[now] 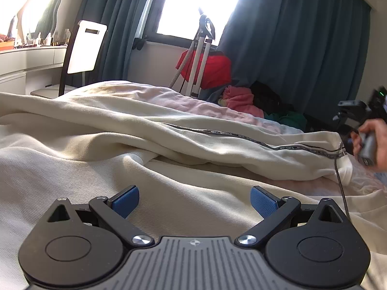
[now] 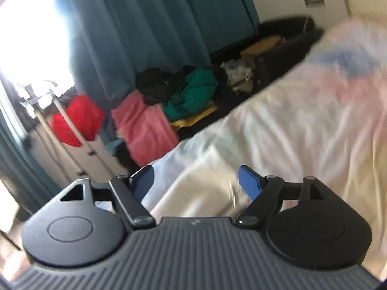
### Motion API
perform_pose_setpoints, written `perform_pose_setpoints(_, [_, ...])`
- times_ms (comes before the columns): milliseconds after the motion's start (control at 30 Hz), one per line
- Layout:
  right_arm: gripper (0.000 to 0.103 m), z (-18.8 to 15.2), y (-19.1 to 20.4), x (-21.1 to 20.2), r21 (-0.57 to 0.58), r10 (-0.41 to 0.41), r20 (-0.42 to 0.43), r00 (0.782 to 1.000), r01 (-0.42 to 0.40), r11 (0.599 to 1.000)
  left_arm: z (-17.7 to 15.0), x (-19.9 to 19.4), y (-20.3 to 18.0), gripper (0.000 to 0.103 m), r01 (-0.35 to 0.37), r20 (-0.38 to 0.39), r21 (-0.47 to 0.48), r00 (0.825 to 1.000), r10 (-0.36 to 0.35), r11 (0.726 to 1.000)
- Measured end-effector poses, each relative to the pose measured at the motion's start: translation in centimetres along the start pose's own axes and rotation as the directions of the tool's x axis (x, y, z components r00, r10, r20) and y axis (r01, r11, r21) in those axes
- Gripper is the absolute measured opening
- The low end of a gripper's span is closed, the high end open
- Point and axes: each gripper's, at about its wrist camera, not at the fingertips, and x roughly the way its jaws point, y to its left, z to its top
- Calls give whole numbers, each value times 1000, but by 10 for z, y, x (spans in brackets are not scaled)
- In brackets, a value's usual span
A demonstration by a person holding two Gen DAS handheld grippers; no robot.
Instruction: Fold clothes
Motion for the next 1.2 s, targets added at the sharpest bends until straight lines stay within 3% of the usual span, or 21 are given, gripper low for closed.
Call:
perform_pose_setpoints(100, [79, -34, -23, -20, 132, 105, -145, 984, -86, 988, -1, -4, -3, 100, -1, 2, 3, 1000, 1, 1000])
perform_pose_setpoints(167, [80, -61, -37, -26, 247, 187, -248, 950, -124, 961, -1, -7, -5, 100, -1, 1, 4, 1000, 1, 1000])
perform_pose_setpoints(267, [79, -96, -48, -21, 358, 247, -333, 910, -120, 926, -1, -11, -6, 100, 1, 0, 0, 1000, -1, 1000])
perform_pose_setpoints(400, [79, -107, -51, -2, 404, 242, -244, 939, -128, 906, -2, -12, -8, 100, 1, 2, 3, 1000, -1, 1000])
perform_pose_setpoints(500, [75, -100, -43, 12, 355, 170, -162, 972, -103, 929, -4, -7, -7, 100, 0, -6, 2, 1000, 0, 1000])
perform_pose_setpoints(533, [66, -96, -40, 16, 335, 127, -148, 981, -71, 940, -4, -5, -7, 100, 0, -11, -1, 1000, 0, 1000])
perform_pose_setpoints(567, [45, -91, -37, 20, 312, 75, -143, 987, -27, 950, -5, -3, -5, 100, 2, -17, -6, 1000, -2, 1000])
perform_pose_setpoints(633, [14, -78, -33, 27, 268, -31, -160, 987, 74, 960, -5, -1, -3, 99, 8, -21, -17, 1000, -8, 1000])
perform_pose_setpoints(667, [11, -71, -32, 26, 259, -78, -149, 986, 115, 959, -5, -1, -3, 99, 12, -20, -22, 1000, -12, 1000])
perform_pose_setpoints(767, [9, -45, -23, 8, 199, -137, -30, 990, 140, 970, -6, -3, -3, 100, 31, -5, -16, 1000, -31, 999])
perform_pose_setpoints(933, [8, -9, -30, -6, 110, -159, 41, 986, 154, 982, -6, -9, -9, 100, 49, 27, 21, 998, -49, 999])
perform_pose_setpoints(1033, [8, -5, -59, -17, 81, -183, 60, 981, 177, 981, -5, -12, -14, 100, 46, 41, 49, 998, -48, 998])
perform_pose_setpoints(1200, [8, -19, -120, -30, 113, -245, 19, 969, 241, 964, -5, -15, -19, 100, 52, 51, 65, 997, -55, 996])
